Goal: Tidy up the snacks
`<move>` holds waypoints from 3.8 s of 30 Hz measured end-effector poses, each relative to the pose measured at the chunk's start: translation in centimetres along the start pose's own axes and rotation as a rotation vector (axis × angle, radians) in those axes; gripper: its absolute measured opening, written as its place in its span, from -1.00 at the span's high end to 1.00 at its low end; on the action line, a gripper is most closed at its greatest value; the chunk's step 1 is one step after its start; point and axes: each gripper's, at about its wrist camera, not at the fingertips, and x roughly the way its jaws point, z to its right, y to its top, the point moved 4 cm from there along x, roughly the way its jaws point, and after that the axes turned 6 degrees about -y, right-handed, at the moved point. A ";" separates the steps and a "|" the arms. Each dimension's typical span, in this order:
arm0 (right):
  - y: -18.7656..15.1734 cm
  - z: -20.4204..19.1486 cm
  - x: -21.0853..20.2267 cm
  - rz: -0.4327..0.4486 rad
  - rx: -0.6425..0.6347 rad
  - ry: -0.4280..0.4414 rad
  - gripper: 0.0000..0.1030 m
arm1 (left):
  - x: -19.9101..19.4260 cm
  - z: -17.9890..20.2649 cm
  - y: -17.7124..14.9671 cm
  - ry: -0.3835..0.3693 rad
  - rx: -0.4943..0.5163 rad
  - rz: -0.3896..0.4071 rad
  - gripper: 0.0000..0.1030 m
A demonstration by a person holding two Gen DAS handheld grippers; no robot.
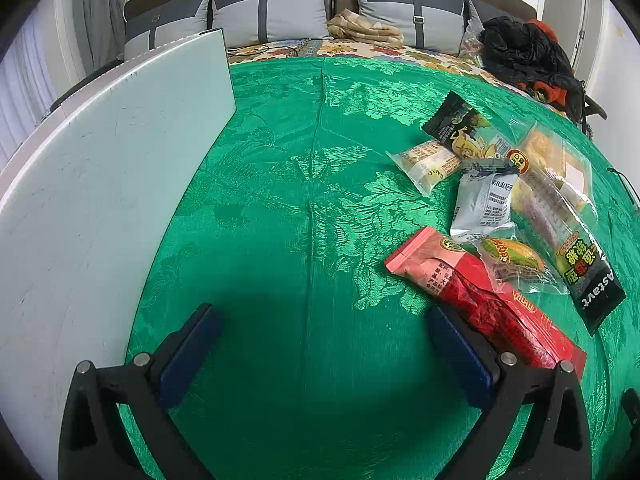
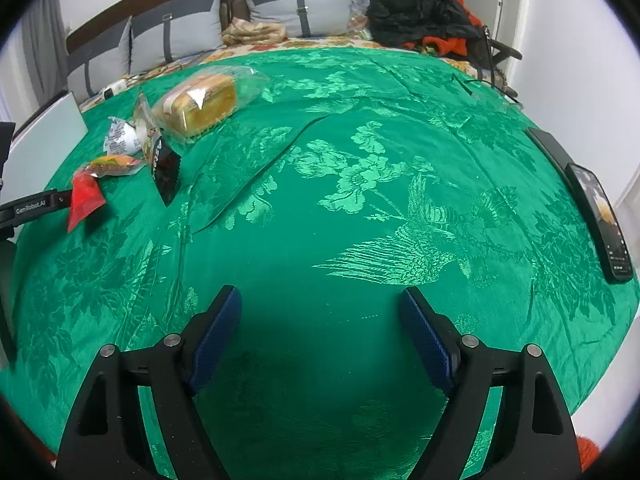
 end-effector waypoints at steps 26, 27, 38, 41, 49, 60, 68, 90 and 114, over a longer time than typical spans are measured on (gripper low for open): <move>0.1 0.0 0.1 0.001 -0.001 0.000 -0.66 | 0.0 0.0 0.0 -0.001 0.000 0.002 -1.00; 0.1 -0.1 0.1 0.000 -0.001 0.000 -0.66 | 0.0 0.0 0.0 -0.001 0.000 0.002 -1.00; 0.1 -0.1 0.2 0.001 -0.001 0.001 -0.66 | 0.0 0.0 0.0 -0.001 0.000 0.002 -1.00; 0.1 -0.1 0.2 0.001 -0.001 0.000 -0.67 | 0.1 0.0 0.0 -0.001 0.000 0.002 -1.00; 0.2 -0.1 0.3 0.001 -0.001 0.000 -0.67 | 0.0 0.0 0.0 -0.001 0.000 0.003 -1.00; 0.2 -0.1 0.3 0.001 -0.001 0.000 -0.68 | 0.0 0.0 0.0 -0.001 0.000 0.003 -1.00; 0.2 -0.1 0.4 0.002 -0.001 0.000 -0.68 | 0.1 0.0 0.0 -0.001 0.000 0.003 -1.00; 0.3 -0.2 0.5 0.002 -0.001 0.000 -0.68 | 0.1 0.0 0.0 -0.002 0.001 0.005 -1.00; 0.3 -0.2 0.6 0.003 -0.002 0.001 -0.68 | 0.1 0.0 0.0 -0.002 0.001 0.006 -1.00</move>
